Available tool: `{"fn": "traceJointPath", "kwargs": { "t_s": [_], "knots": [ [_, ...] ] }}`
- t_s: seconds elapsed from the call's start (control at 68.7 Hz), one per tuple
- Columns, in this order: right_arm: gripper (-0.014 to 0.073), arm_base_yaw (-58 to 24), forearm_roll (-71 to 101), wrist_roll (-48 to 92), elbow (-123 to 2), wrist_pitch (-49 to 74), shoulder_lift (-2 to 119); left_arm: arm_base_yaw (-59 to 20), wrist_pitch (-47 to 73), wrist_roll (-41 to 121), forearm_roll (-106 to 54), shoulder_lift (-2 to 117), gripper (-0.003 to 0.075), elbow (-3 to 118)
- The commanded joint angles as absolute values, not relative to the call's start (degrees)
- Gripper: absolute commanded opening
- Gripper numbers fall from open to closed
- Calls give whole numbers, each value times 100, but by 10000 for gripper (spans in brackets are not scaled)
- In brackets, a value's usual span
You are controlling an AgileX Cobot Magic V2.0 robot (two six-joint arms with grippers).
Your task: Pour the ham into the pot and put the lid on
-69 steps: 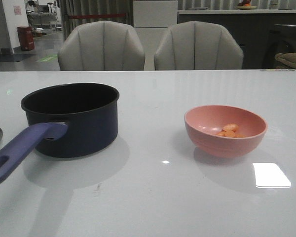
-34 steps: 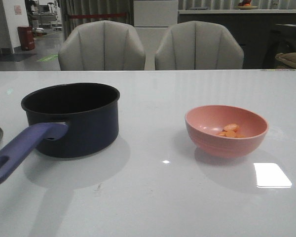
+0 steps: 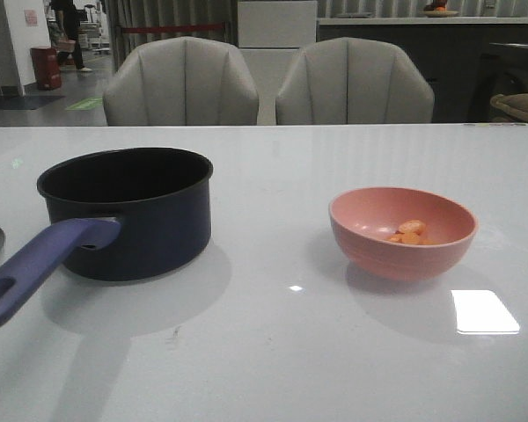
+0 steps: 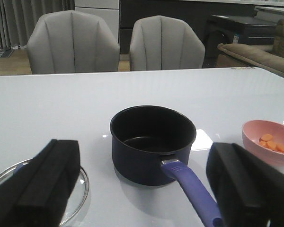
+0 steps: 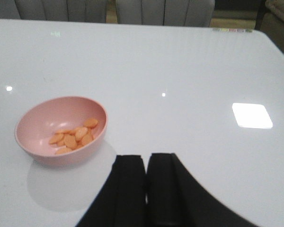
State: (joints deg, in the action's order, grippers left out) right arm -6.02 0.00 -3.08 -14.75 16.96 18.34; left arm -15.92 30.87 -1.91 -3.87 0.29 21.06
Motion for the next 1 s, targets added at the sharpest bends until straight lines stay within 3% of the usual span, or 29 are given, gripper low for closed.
{"fn": "traceJointPath", "kwargs": {
  "t_s": [0.0,0.146,0.393,0.99],
  "knots": [
    [147,-620,138,-314,-1691,1393,2040,-1630,2612,-184,-422,113,583,2251],
    [185,-620,413,-314,-1711,1365,2341,-1630,2612,-184,-422,113,583,2251],
    [477,-620,658,-314,-2225,1475,3737,-1630,2612,-184,-422,113,582,2251],
    [485,-843,923,-303,-5099,2120,8071,-1630,2612,-184,-422,113,583,2251]
  ]
}}
